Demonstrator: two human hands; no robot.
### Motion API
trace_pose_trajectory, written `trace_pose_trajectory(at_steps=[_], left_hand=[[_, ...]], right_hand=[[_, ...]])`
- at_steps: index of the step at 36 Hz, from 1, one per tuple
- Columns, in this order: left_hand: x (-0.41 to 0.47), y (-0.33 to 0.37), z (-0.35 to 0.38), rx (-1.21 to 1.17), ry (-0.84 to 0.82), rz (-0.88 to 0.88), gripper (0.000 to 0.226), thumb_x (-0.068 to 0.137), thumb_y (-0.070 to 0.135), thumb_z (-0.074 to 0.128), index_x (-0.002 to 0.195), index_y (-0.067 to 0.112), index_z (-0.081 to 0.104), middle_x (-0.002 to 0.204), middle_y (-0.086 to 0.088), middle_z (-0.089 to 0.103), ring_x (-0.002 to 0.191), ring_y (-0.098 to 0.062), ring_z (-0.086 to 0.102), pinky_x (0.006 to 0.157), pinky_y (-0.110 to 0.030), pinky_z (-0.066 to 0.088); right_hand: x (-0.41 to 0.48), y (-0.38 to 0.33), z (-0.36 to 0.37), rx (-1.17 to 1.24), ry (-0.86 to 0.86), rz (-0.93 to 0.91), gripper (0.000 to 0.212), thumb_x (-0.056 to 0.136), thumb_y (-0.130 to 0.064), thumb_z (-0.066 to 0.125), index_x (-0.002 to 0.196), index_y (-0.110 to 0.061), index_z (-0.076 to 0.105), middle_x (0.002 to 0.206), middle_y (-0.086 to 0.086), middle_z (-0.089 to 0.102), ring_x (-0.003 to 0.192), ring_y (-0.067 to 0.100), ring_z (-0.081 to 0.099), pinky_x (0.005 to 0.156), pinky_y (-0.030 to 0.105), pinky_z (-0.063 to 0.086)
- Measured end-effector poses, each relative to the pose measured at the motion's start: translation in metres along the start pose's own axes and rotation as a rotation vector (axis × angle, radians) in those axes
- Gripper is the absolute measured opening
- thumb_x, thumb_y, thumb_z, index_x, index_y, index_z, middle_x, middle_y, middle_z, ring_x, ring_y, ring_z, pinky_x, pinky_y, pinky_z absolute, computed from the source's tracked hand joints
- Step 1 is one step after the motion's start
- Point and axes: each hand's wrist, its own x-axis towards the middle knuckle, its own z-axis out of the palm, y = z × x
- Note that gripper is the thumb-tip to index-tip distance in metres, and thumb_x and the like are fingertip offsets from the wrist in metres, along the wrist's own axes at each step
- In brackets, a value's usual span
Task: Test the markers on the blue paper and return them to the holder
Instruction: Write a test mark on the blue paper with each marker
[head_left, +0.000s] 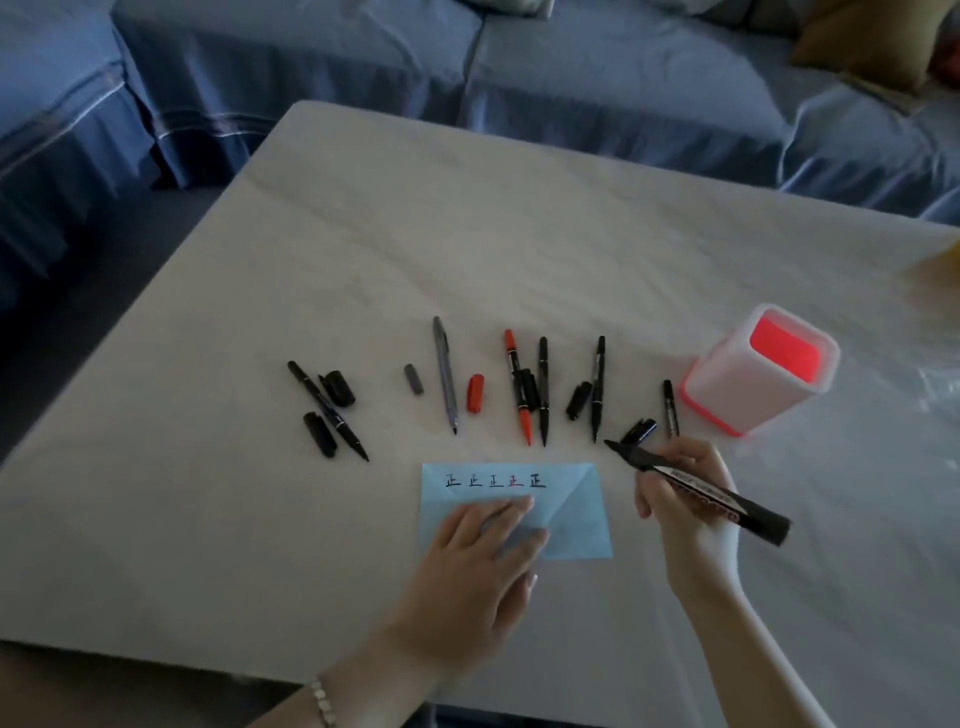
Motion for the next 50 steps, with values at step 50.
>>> trace_pose_trajectory(at_steps=[50], left_hand=[[0.010,0.019,0.013,-0.005,-0.053,-0.057,0.039,0.085,0.044,0.043,0.116,0.029,0.062,0.133,-0.009,0.055,0.124,-0.022,0.038,0.102,-0.038,0.026]], right_hand=[[0.006,0.039,0.044,-0.299,0.240,0.092,0.032,0.075,-0.010,0.066,0.051,-0.013,0.044,0.055,0.023,0.055,0.050,0.022,0.046,0.047,0.025,0.038]])
